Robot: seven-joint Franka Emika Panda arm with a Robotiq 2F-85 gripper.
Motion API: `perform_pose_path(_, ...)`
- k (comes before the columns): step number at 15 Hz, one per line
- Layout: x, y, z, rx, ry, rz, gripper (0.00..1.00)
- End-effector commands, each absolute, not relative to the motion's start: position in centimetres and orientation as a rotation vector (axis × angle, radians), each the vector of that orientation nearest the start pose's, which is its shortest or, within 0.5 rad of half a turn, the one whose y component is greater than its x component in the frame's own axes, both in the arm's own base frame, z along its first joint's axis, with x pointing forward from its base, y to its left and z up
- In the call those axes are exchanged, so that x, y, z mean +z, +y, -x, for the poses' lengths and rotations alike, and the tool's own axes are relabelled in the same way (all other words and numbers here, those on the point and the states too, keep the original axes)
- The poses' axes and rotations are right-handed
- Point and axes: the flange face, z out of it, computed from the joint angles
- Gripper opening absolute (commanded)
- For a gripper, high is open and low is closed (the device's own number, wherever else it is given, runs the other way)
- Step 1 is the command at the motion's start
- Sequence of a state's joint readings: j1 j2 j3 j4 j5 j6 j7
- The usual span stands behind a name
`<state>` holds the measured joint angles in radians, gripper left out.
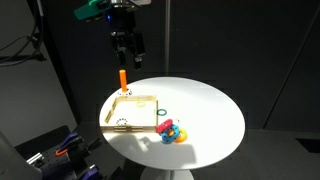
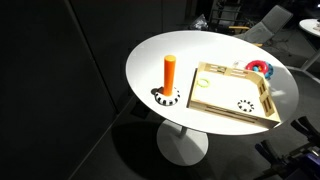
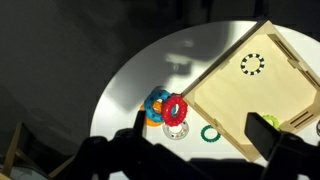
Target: Remove the light green ring from the tray and drop it on the table
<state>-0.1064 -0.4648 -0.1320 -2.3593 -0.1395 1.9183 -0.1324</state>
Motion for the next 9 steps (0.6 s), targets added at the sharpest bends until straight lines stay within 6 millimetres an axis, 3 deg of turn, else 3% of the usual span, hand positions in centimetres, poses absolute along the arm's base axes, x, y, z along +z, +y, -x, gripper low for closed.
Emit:
perform_pose_path(1, 48.4, -9.7, -42.7, -0.094, 0.097, 3.177, 1.00)
perform_pose_path(5, 46.1, -7.9, -45.7, -0.177, 0.114, 3.110, 1.00)
perform_pose_path(9, 43.9, -6.6, -47.3, -0.158, 0.134, 3.053, 1.00)
